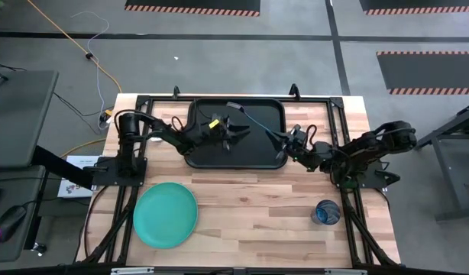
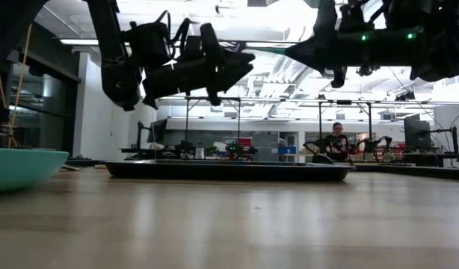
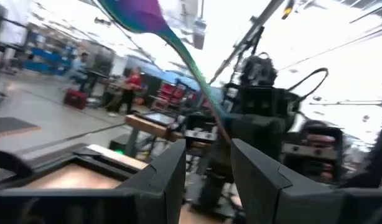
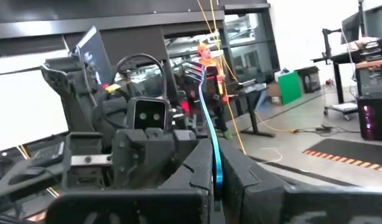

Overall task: Pick and place plate/cup/fork/spoon on tray
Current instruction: Put the blue fork on the black tray

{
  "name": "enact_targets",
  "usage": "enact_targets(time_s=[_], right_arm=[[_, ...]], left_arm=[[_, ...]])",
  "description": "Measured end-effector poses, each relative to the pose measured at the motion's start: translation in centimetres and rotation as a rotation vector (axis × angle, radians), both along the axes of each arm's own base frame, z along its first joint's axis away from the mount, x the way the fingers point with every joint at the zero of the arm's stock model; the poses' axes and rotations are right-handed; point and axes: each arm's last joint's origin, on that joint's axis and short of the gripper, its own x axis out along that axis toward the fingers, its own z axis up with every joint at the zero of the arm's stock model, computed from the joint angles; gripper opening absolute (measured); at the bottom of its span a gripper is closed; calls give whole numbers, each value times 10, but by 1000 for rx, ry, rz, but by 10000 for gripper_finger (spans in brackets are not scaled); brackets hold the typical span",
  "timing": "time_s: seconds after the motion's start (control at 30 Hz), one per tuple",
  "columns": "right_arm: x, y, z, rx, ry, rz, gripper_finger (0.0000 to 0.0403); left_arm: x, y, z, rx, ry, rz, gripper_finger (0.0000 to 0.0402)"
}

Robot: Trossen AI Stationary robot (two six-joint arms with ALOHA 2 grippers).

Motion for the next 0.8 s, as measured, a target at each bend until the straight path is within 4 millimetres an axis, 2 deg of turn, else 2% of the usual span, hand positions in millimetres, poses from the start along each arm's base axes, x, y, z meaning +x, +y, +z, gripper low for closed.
enact_targets(time_s=[0.37, 0.8], right_arm=[[10, 3, 10, -27, -17, 68, 0], [9, 15, 13, -57, -22, 76, 0]], left_arm=[[23, -26, 25, 139, -95, -36, 115], [19, -14, 35, 158, -121, 8, 115]])
